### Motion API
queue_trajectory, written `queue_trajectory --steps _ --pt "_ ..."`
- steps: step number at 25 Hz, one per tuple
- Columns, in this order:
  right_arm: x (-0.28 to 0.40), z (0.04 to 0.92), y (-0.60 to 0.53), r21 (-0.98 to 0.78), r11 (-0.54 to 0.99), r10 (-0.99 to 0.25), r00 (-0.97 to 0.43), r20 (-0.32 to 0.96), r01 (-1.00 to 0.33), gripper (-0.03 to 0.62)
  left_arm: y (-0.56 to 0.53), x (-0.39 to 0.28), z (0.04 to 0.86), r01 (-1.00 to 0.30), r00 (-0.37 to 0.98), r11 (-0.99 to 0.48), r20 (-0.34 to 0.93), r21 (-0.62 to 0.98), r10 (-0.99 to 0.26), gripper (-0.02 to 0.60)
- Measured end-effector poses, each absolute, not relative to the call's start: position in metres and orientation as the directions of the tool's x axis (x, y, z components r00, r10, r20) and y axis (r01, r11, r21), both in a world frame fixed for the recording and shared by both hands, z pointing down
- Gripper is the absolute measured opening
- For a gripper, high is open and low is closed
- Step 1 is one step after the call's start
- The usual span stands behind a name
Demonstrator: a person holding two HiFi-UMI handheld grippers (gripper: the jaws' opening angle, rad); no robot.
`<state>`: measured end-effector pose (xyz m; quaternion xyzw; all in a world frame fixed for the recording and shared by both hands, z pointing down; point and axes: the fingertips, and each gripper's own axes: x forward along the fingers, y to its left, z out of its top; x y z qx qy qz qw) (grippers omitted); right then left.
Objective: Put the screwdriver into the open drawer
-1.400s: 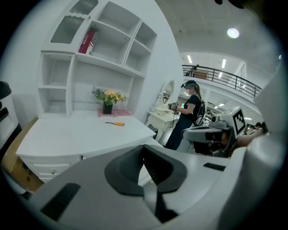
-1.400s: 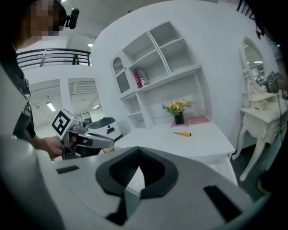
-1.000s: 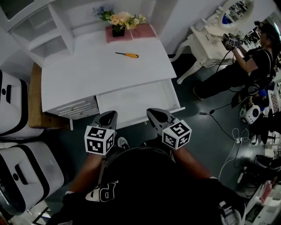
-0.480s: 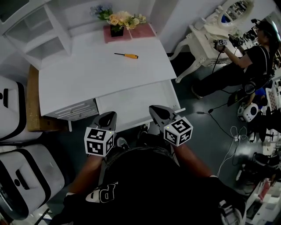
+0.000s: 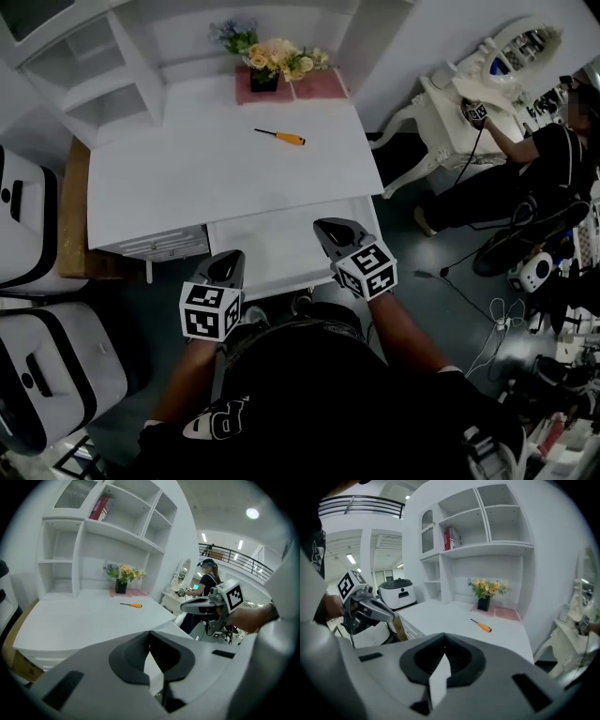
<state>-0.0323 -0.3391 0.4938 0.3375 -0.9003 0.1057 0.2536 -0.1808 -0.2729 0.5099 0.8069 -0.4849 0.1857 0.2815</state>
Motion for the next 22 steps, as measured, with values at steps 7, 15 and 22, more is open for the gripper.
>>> queue_trajectory --steps 7,15,22 --pt "-0.033 0.519 -0.396 0.067 0.801 -0.513 -0.624 0.589 -0.595 0.012 -0.291 -0.188 0.519 -0.927 0.375 -0.291 0.613 0.237 -0.695 0.011" --pt "-0.034 0.548 -0.461 0.112 0.826 -0.488 -0.601 0.633 -0.553 0.052 -0.305 -0.19 0.54 -0.945 0.321 -0.18 0.656 0.274 -0.683 0.011" --pt "-0.039 0.572 -0.518 0.146 0.854 -0.458 -0.589 0.665 -0.499 0.072 -0.313 -0.196 0.557 -0.963 0.248 -0.09 0.7 0.256 -0.669 0.011"
